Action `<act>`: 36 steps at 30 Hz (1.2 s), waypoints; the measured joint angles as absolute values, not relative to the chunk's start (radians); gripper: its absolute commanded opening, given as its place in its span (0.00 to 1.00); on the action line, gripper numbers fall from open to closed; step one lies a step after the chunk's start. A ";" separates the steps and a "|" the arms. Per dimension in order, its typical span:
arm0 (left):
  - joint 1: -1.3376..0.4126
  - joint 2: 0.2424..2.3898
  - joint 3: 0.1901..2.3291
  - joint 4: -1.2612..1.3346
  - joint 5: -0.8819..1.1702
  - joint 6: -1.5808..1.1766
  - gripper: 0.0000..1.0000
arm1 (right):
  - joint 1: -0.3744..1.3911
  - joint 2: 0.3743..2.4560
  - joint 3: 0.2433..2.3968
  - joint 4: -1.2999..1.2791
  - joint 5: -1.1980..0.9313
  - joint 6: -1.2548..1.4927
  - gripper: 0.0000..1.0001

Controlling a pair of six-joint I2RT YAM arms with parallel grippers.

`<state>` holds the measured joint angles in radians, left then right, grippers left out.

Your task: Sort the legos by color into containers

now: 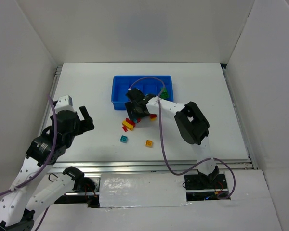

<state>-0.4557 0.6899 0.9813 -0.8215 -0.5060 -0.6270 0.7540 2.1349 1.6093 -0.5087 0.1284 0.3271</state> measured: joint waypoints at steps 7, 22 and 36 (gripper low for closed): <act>-0.456 0.688 0.981 -0.820 -0.500 -0.627 1.00 | 0.788 2.065 1.531 -0.510 0.130 0.351 0.43; -0.455 0.701 0.854 -0.556 -0.223 -0.815 0.99 | 0.941 1.545 1.264 -0.402 0.155 0.445 0.45; -0.455 0.852 0.798 -0.213 0.098 -0.906 0.91 | 0.995 1.372 1.154 -0.232 0.027 0.494 0.46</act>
